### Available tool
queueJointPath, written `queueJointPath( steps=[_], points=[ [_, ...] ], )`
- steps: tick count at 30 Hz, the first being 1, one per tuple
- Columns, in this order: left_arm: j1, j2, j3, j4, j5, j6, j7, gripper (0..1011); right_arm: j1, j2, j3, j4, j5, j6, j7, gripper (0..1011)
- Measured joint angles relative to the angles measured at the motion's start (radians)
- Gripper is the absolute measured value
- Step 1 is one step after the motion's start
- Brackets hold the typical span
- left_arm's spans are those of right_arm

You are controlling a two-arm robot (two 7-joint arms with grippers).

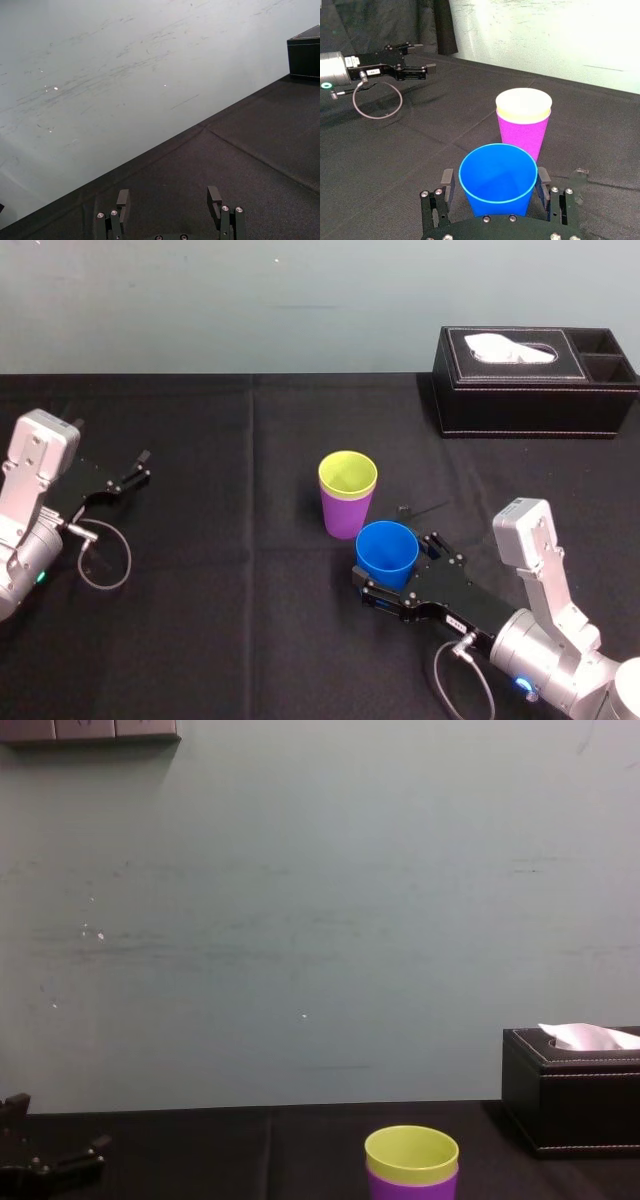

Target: Stack the three plastic cups sequentially using one hand.

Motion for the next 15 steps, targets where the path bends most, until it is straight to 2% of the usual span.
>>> queueJointPath(
  steps=[13, 15],
  points=[
    [0.000, 0.000, 0.000, 0.000, 0.000, 0.000, 0.000, 1011, 0.000, 0.000, -0.001, 0.001, -0.002, -0.001, -0.002, 994],
    [0.000, 0.000, 0.000, 0.000, 0.000, 0.000, 0.000, 1011, 0.000, 0.000, -0.001, 0.000, -0.001, -0.001, -0.002, 947]
  ],
)
